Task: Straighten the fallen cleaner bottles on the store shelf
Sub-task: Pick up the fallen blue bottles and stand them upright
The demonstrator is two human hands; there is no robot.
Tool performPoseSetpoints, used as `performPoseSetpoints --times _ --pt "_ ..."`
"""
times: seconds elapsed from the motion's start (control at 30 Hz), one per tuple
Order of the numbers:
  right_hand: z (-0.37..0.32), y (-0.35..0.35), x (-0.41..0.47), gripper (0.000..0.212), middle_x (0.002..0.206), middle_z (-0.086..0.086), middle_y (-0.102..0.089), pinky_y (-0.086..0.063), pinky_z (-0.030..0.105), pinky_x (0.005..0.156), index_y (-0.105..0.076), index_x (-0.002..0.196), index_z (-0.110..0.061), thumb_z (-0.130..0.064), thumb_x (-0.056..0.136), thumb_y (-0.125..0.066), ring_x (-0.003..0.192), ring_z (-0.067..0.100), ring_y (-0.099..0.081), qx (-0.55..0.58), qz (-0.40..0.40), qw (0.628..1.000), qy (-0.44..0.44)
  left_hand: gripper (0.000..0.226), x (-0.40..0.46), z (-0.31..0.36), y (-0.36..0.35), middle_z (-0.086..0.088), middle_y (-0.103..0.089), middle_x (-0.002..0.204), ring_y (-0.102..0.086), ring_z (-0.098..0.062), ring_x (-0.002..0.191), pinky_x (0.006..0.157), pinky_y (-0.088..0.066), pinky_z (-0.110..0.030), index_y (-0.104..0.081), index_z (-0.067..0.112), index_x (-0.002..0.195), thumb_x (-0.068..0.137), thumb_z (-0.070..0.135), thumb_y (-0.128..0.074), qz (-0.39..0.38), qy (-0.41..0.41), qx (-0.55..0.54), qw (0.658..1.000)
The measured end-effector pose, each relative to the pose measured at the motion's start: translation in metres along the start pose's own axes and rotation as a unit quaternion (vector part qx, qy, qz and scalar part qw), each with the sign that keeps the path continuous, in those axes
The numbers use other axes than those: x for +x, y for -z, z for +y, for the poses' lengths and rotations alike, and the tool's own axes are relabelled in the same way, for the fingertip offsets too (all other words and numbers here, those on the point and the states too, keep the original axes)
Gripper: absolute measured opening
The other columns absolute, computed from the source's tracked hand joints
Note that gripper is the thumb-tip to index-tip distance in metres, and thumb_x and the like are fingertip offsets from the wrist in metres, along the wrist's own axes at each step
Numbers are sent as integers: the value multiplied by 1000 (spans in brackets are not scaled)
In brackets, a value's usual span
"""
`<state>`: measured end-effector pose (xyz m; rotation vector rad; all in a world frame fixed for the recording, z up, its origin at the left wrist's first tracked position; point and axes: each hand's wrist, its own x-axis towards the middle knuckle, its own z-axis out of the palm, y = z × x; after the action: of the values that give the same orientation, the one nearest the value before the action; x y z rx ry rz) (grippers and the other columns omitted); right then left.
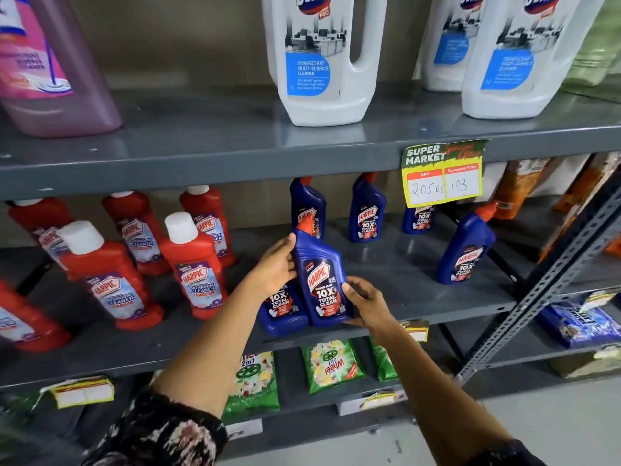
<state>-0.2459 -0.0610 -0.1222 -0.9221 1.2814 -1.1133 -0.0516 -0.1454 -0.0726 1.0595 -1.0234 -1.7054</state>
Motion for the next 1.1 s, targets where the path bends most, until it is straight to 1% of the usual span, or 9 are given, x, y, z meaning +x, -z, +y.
performPoseSetpoints --times 0.2,0.3,0.37,0.57,0.7,0.77,0.83,0.97,1.1 --pt "-2 1 -3 27 112 7 -69 -60 33 60 -61 113 -17 -28 89 -61 93 22 -69 13 10 1000 21 23 -9 9 -7 -3 -69 98 -66 -16 88 83 -52 -33 -60 18 108 93 33 -52 -21 -11 2 1000" --pt "-7 9 0 32 112 9 -69 -61 38 67 -59 119 -14 -27 90 -60 96 24 -69 28 26 999 36 26 -7 14 -25 -1 -70 101 -67 -15 93 90 -52 -32 -60 17 116 92 25 -56 -32 -47 18 998" --pt "-12 22 3 29 107 7 -69 -61 35 65 -59 119 -14 -25 91 -57 92 21 -69 36 33 998 50 29 -3 16 -44 -1 -69 105 -65 -16 98 91 -51 -32 -59 16 119 91 21 -56 -38 -69 29 996" --pt "-16 78 11 24 97 -4 -69 -58 22 62 -56 119 -19 -18 95 -49 81 6 -69 31 58 993 99 16 17 -2 -108 3 -67 104 -64 -11 96 85 -52 -28 -60 22 105 93 14 -53 -71 -92 20 993" --pt "-6 111 26 27 110 8 -66 -58 20 73 -55 122 -13 -15 96 -48 95 19 -65 11 107 987 122 28 33 -17 -147 6 -66 105 -62 -7 96 83 -52 -22 -55 17 120 92 13 -53 -78 -94 28 992" --pt "-5 122 30 33 115 11 -64 -57 16 72 -52 127 -9 -16 96 -48 94 14 -64 0 132 982 132 31 39 -19 -161 7 -65 108 -61 -6 98 79 -52 -17 -54 19 122 92 12 -53 -86 -94 25 992" --pt "-6 130 34 35 114 9 -64 -55 15 69 -50 130 -7 -16 96 -48 94 12 -64 -8 146 979 139 35 43 -19 -171 3 -63 116 -60 -9 104 82 -52 -19 -52 20 125 92 11 -54 -92 -92 25 991" --pt "-4 138 40 38 122 12 -63 -55 17 71 -49 133 -9 -19 96 -48 107 21 -62 -23 142 979 141 44 47 -17 -176 -4 -58 123 -57 -14 109 88 -51 -20 -45 15 134 91 7 -53 -104 -85 45 990" --pt "5 137 39 38 123 12 -63 -54 19 80 -47 134 -10 -16 96 -48 109 20 -62 -40 152 978 138 42 42 -15 -174 -2 -62 115 -58 -17 108 94 -48 -27 -50 15 128 88 4 -58 -124 -67 58 988"
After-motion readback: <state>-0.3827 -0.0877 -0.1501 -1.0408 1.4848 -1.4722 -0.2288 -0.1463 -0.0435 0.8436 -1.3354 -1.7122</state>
